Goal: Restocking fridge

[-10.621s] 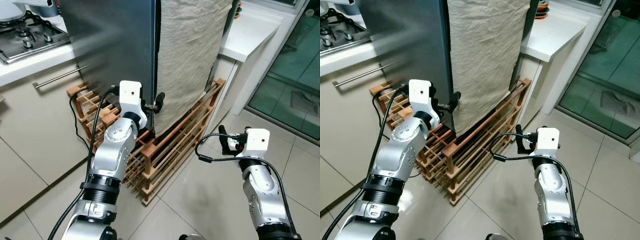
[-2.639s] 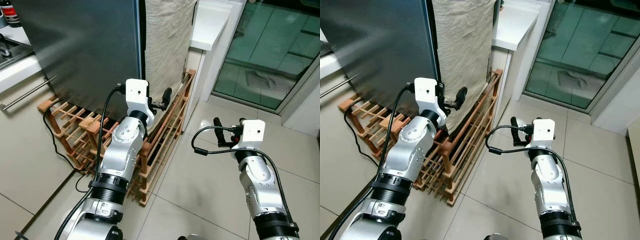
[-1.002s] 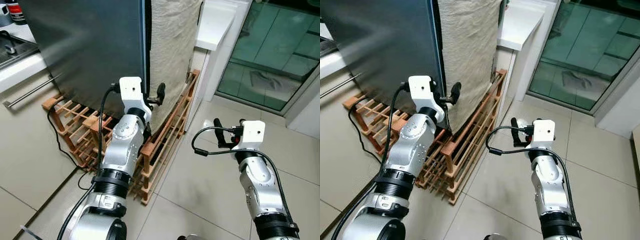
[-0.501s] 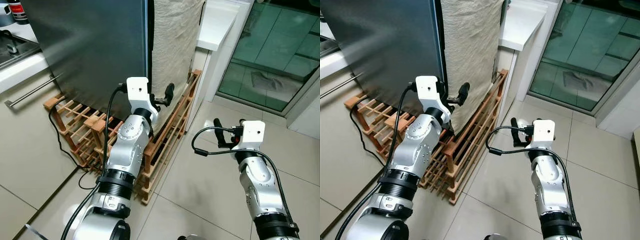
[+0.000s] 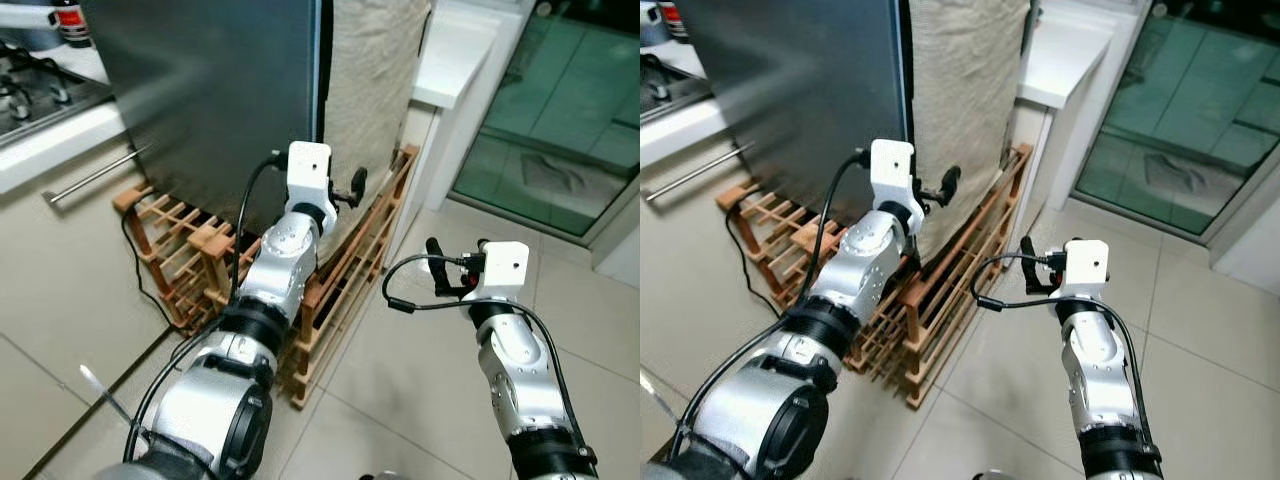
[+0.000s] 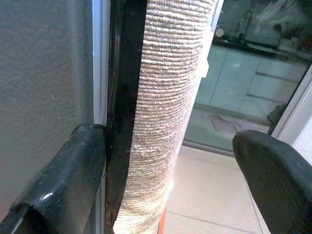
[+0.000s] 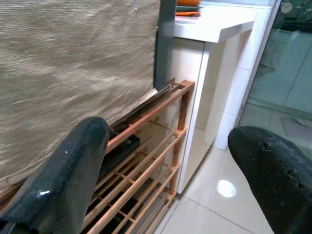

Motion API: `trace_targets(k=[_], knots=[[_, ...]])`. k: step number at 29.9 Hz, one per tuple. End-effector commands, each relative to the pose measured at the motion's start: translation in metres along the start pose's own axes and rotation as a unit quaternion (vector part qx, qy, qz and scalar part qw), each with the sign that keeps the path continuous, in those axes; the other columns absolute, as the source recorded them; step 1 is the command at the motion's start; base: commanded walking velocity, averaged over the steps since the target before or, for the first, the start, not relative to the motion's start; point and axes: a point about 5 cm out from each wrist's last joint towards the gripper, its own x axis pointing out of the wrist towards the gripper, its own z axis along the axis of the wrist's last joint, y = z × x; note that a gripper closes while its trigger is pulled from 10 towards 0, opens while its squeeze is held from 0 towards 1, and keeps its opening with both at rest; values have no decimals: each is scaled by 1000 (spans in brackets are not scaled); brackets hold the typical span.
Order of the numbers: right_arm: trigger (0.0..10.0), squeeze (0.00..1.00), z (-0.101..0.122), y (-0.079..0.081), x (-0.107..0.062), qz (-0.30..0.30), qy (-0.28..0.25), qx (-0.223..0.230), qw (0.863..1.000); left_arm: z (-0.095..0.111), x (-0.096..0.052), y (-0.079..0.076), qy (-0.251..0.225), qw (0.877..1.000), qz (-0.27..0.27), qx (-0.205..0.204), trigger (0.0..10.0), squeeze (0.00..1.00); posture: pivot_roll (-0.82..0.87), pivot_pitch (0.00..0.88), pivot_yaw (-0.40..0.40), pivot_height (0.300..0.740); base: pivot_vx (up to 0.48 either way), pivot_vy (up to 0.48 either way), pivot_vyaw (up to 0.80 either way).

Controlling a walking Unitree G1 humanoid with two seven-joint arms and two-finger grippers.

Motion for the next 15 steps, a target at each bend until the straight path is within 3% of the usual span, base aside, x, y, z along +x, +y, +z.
trace_targets(k=[1, 6, 8, 9, 12, 13, 15], knots=[[10000, 0, 3, -3, 0, -2, -6, -5, 1000, -2, 4, -9, 14, 1000, -17, -9, 10000, 0, -116, 0, -15, 735, 0, 0, 0], [10000, 0, 3, -2, 1, -1, -5, -4, 1000, -2, 7, -22, 20, 997, -58, -46, 10000, 0, -115, 0, -14, 735, 0, 0, 0], [10000, 0, 2, 0, 1, 4, -3, -2, 1000, 4, 9, -39, 8, 988, -123, -91, 10000, 0, -117, 0, -13, 735, 0, 0, 0], [10000, 0, 2, 0, 1, 4, -3, -2, 1000, 4, 9, -39, 8, 988, -123, -91, 10000, 0, -117, 0, -13, 735, 0, 0, 0], [10000, 0, -6, 6, 0, 31, 26, 5, 999, 14, 9, -57, -15, 974, -195, -110, 10000, 0, -117, 0, -13, 735, 0, 0, 0], [10000, 0, -19, 12, -3, 66, 71, 11, 995, 20, 7, -68, -26, 963, -238, -127, 10000, 0, -120, 0, -13, 735, 0, 0, 0], [10000, 0, -31, 11, -8, 74, 98, 5, 992, 23, 6, -79, -33, 951, -275, -134, 10000, 0, -119, 0, -14, 735, 0, 0, 0]])
